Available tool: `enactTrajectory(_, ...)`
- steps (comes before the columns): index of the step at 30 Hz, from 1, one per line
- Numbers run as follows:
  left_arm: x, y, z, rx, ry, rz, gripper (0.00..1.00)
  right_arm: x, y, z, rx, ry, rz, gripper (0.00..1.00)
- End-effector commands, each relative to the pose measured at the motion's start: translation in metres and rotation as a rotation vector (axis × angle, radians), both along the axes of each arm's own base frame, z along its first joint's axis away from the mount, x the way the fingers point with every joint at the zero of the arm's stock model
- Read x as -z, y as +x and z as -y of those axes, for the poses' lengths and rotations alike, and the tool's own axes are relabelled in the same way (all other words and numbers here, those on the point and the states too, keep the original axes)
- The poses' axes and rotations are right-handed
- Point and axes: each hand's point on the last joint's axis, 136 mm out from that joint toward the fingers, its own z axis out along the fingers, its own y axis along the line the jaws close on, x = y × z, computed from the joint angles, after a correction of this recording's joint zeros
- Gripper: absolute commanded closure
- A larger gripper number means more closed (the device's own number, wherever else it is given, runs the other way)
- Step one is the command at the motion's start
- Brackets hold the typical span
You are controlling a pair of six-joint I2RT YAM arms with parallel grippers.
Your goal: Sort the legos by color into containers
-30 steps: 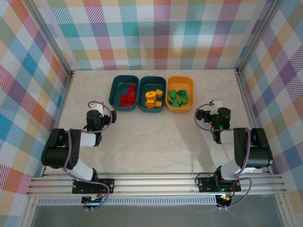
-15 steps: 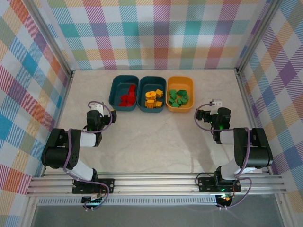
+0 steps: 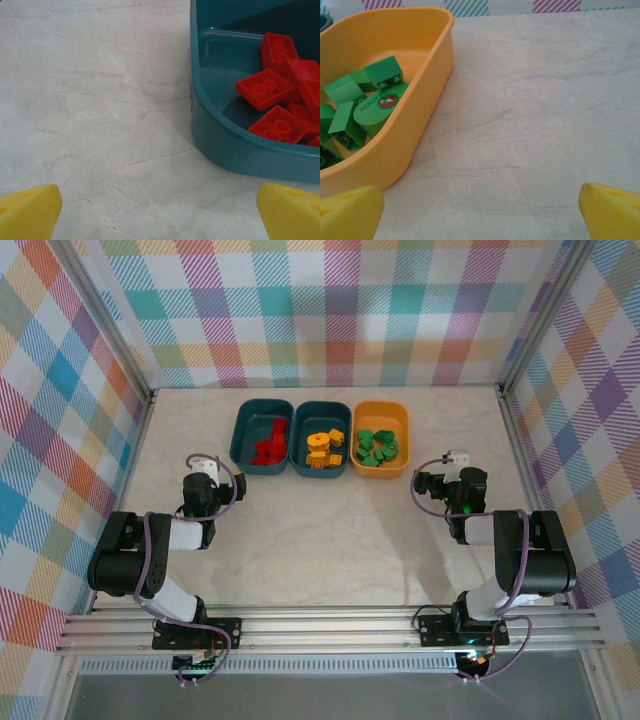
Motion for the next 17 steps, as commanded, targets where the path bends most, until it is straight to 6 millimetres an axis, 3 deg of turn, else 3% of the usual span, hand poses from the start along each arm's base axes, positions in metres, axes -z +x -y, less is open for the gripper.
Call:
enactTrajectory(1, -0.0035, 0.0037, 0.0017, 0.003, 0.009, 0.007, 0.0, -0.0074, 0.0024, -0.0037, -0.013, 0.022, 0.02, 0.0)
enactTrajectory(17, -0.003, 0.004, 0.0052, 0.023, 0.009, 0.002, 0.0, -0.0075, 0.0024, -0.0043, -0.014, 0.021, 0.021, 0.0)
